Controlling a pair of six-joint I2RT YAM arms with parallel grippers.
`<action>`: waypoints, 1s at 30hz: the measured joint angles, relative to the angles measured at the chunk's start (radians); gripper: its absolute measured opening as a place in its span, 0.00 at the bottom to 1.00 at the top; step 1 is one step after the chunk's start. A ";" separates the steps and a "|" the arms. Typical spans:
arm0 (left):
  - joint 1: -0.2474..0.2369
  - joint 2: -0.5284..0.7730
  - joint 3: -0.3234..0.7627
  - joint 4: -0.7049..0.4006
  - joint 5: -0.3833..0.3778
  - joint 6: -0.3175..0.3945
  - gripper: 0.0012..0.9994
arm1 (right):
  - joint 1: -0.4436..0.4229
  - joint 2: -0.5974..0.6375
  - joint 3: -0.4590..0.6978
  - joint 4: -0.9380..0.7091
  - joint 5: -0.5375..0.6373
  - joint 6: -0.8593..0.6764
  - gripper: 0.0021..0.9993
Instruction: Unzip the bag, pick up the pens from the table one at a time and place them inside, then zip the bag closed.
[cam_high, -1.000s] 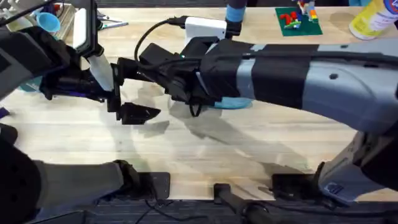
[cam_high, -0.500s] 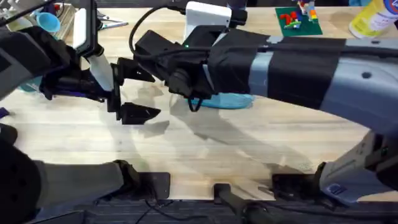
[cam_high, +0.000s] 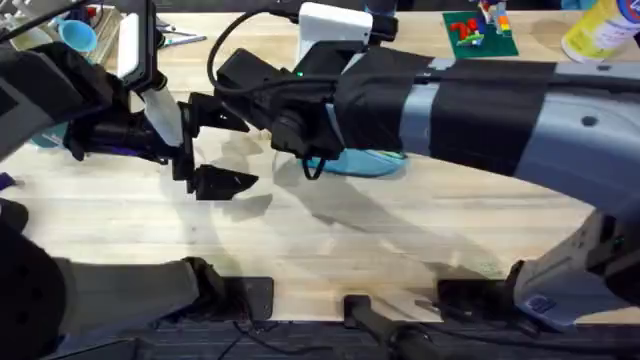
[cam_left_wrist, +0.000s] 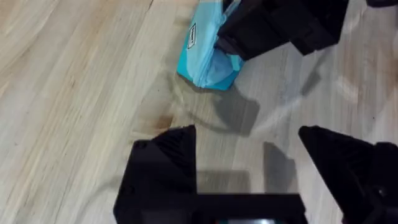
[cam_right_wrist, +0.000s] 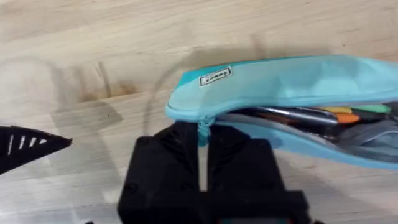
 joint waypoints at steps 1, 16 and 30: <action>0.000 0.000 0.000 0.000 0.000 0.000 0.99 | 0.000 0.000 0.000 -0.002 0.000 0.000 0.03; 0.000 0.000 0.000 0.000 0.000 0.000 0.99 | 0.000 -0.043 0.042 -0.037 -0.004 -0.136 0.03; 0.000 0.000 0.000 0.000 0.000 0.000 0.99 | -0.007 -0.093 0.046 -0.048 -0.072 -0.356 0.03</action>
